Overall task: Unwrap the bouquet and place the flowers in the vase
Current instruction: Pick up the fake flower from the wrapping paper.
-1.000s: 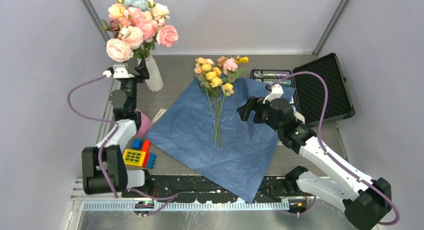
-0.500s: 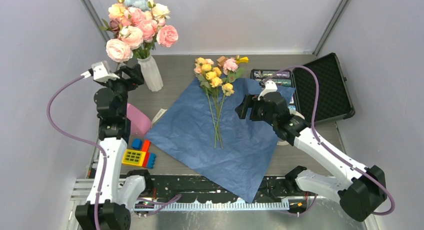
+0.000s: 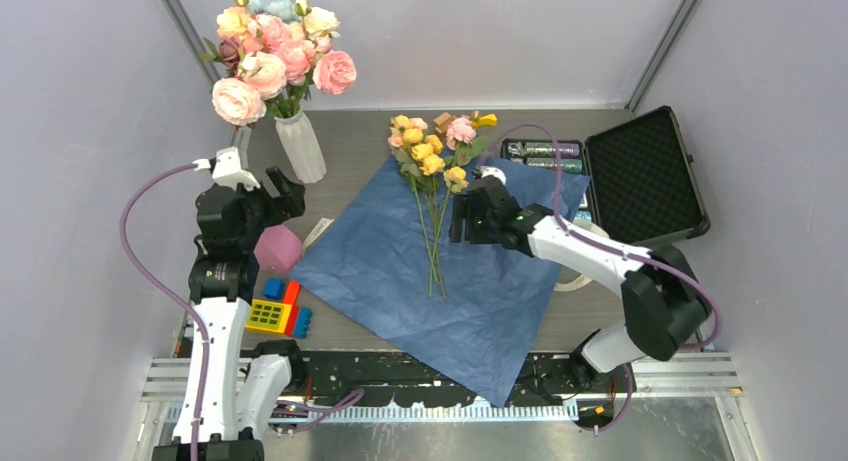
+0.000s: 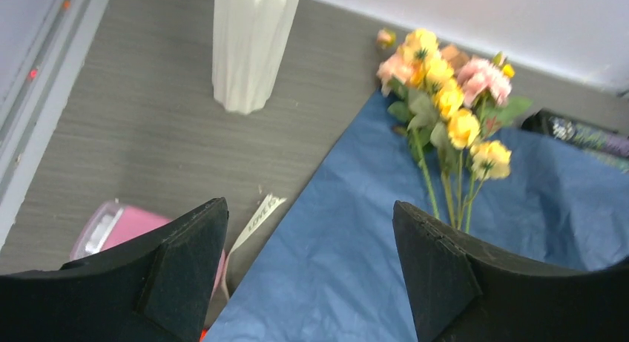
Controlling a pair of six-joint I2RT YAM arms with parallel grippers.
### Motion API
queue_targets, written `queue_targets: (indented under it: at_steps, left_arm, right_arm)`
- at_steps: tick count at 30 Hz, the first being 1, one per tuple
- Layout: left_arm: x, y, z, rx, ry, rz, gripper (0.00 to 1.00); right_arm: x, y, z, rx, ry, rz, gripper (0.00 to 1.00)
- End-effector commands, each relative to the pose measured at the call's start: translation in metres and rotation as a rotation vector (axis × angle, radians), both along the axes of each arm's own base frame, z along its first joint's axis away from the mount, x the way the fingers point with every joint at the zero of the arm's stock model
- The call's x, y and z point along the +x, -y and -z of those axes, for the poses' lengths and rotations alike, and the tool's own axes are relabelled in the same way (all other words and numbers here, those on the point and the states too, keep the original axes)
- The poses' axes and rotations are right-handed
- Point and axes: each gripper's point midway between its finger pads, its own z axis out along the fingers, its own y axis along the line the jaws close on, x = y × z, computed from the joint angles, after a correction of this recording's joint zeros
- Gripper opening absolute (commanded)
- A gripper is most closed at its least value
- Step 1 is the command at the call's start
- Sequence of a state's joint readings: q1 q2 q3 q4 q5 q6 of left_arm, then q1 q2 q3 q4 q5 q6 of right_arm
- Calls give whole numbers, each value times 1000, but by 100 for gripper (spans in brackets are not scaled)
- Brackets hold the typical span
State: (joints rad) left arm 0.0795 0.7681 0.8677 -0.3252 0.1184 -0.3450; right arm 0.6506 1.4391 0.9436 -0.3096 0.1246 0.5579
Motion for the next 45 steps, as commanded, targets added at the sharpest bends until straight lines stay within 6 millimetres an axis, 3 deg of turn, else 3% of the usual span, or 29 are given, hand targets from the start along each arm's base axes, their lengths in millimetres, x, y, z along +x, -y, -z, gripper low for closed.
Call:
queue_targets:
  at_steps: [1,4,5,9,13,22,24,36,45]
  left_arm:
    - [-12,4,25,80,-62,52,84]
    - [-12,6,31,104,-73,68,84]
    - [-12,7,33,111,-78,73,85]
    - [-12,11,34,128,-88,92,85]
    - [-13,12,35,148,-90,97,85]
    - [-14,11,34,158,-91,93,85]
    - [-14,19,34,160,-88,123,85]
    - [-15,21,34,165,-89,130,85]
    - [-15,23,34,163,-89,134,85]
  right_arm:
    - [14,-30,-7,-11,33,14,71]
    - [19,-49,4,-45,26,-3,70]
    - [20,-59,-1,-45,40,-23,69]
    - [20,-89,20,-123,26,-97,65]
    - [24,-108,34,-169,15,-143,59]
    - [55,-110,42,-293,48,-133,54]
    - [62,-108,44,-299,46,-129,53]
    - [108,-113,56,-310,43,-145,43]
    - [131,-115,65,-319,49,-138,38]
